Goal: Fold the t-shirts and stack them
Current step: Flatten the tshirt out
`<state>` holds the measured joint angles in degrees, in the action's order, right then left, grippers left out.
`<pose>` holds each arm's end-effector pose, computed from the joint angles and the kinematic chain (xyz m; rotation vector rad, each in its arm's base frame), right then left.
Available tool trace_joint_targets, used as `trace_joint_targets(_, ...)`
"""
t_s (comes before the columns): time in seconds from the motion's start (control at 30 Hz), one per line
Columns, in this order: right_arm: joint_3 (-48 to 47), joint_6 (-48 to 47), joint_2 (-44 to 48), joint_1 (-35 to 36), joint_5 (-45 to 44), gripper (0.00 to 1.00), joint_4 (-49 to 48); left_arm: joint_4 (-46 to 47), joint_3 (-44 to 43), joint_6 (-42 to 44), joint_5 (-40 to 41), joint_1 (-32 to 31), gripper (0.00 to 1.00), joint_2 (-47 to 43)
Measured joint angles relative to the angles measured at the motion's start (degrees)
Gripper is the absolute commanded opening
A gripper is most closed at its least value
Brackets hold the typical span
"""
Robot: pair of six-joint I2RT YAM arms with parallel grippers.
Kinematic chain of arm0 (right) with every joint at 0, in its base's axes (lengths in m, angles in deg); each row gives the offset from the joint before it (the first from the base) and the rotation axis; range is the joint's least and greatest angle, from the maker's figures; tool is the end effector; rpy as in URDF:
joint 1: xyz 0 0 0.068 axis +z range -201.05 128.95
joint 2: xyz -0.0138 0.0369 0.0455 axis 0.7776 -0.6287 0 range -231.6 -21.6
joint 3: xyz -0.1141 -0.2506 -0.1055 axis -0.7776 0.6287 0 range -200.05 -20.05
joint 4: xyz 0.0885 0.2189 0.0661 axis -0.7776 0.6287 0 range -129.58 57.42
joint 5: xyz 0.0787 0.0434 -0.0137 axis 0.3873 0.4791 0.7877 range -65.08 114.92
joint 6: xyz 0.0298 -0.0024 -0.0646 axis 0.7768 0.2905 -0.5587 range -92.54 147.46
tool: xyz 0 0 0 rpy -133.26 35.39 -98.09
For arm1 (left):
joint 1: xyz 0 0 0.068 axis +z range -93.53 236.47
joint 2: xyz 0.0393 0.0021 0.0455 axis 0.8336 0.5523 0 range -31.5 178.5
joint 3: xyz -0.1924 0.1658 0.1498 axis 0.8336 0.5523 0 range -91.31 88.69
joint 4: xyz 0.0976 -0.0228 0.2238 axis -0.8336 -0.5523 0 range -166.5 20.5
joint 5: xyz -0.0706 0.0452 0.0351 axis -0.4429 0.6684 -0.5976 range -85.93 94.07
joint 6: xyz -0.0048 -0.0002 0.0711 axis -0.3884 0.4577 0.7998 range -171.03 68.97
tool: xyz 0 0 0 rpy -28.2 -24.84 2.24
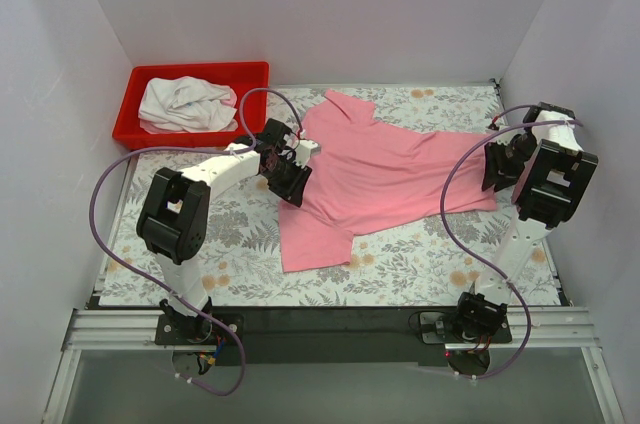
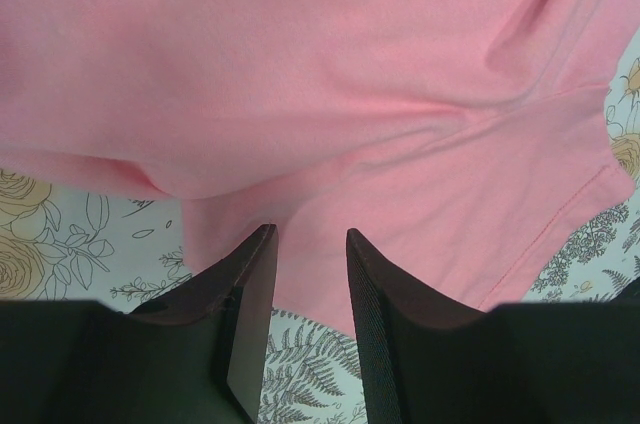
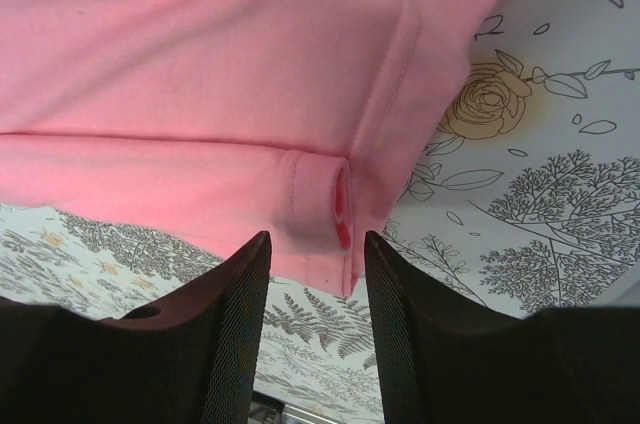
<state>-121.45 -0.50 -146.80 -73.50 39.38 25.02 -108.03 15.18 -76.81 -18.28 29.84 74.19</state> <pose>0.3950 -0.1475 0.1802 -0.1491 2.9880 0.3254 0.3158 -0.1833 0.1981 0.1199 2.9212 -0.7372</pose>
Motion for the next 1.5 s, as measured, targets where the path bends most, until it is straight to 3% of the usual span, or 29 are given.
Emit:
trace_joint_targets(0.2,0.0,-0.1,0.0,0.0,-0.2,0.36,0.0,0.0,0.0,0.0,0.0,0.0,0.33,0.0)
trace_joint_targets(0.47,0.3,-0.5,0.0,0.0,-0.8,0.02,0.0,0.0,0.0,0.0,0.0,0.1,0.33,0.0)
trace_joint_targets(0.73,3.6,-1.4,2.4,-0.4,-0.9,0.01,0.3,-0.1,0.0,0.0,0.0,0.4,0.33,-0.2)
trace_joint_targets(1.17,25.5,-8.5,28.9,-1.2,-11.3,0.01,3.7,-2.0,2.1,1.5,0.5,0.8,0.33,-5.2)
trace_joint_targets(1.5,39.8,-10.9,31.7,-1.9,-16.7,0.01,0.3,-7.4,11.2,8.5,-5.4,0.7,0.33,-15.8)
